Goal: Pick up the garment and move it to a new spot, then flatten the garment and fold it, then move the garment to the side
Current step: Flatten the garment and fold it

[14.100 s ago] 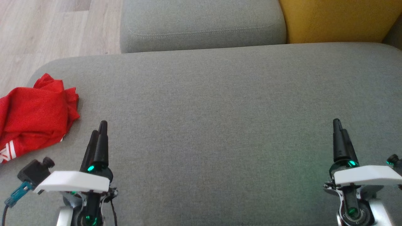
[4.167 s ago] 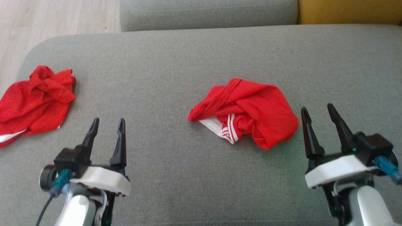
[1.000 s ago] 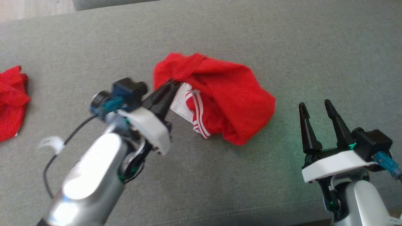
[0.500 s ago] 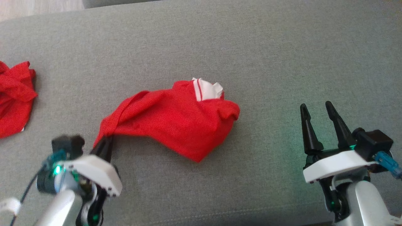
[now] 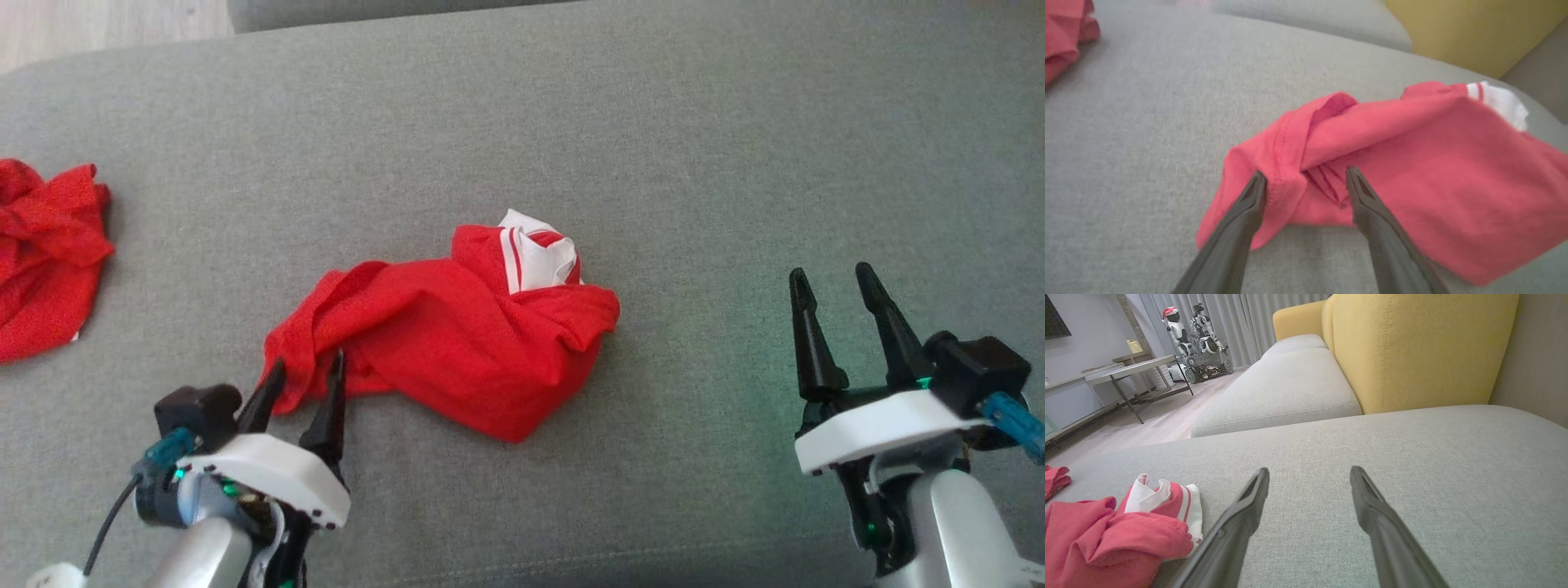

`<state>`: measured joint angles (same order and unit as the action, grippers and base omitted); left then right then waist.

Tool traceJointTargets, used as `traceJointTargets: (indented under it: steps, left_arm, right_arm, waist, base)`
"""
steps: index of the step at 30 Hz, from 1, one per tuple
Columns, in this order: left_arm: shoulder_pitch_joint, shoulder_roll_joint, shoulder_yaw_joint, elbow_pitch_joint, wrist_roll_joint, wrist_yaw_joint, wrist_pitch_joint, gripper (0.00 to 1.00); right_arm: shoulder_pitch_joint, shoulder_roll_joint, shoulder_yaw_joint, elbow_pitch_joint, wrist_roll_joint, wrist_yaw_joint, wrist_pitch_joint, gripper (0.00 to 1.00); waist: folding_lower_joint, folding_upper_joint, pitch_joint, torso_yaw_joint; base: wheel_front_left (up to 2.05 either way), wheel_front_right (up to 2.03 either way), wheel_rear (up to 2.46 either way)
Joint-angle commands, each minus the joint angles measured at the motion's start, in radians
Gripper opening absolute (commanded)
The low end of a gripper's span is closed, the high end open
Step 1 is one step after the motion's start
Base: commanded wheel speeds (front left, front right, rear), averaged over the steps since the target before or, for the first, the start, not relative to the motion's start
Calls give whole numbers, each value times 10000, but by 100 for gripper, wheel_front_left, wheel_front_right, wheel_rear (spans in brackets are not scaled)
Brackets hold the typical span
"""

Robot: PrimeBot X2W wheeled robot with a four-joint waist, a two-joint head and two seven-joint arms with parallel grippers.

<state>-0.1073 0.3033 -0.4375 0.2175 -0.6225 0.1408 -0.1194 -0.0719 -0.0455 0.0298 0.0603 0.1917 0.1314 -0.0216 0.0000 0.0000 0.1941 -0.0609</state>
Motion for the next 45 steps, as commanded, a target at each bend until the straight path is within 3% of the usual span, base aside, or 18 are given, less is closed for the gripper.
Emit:
traceJointTargets:
  steps: [1,8,15,23,36,45]
  left_arm:
    - [-319,76,391,-499,182,85,-292,100]
    - [-440,-60,580,-1536,711,449,-1102,100]
    - [-424,211,887,-1947,1891,1088,-1377,100]
    - [162,503,884,-1952,2112,1277,-1304,100]
    - [182,453,705,-2042,2024,1270,-1208,100]
    - [-508,152,356,-1904,2094,976,-1250,100]
  right_arm:
    - [-224,-47,195,-407,-79,-7,58,100]
    - [-43,-47,113,-595,-214,-7,217,100]
    - [249,-47,197,-741,-344,-7,398,100]
    - [504,-47,301,-906,-441,-7,575,100]
    - [641,-47,232,-1013,-469,-7,788,100]
    - [172,-47,1347,902,-729,-7,864,100]
  waist:
    - [0,0,-131,55]
    - [0,0,-572,253]
    - [0,0,-1034,385]
    - [0,0,-1284,434]
    - [0,0,-1234,741]
    - [0,0,-667,1843]
  base:
    - [0,0,0]
    - [0,0,0]
    - [0,0,0]
    - [0,0,0]
    - [0,0,0]
    - [0,0,0]
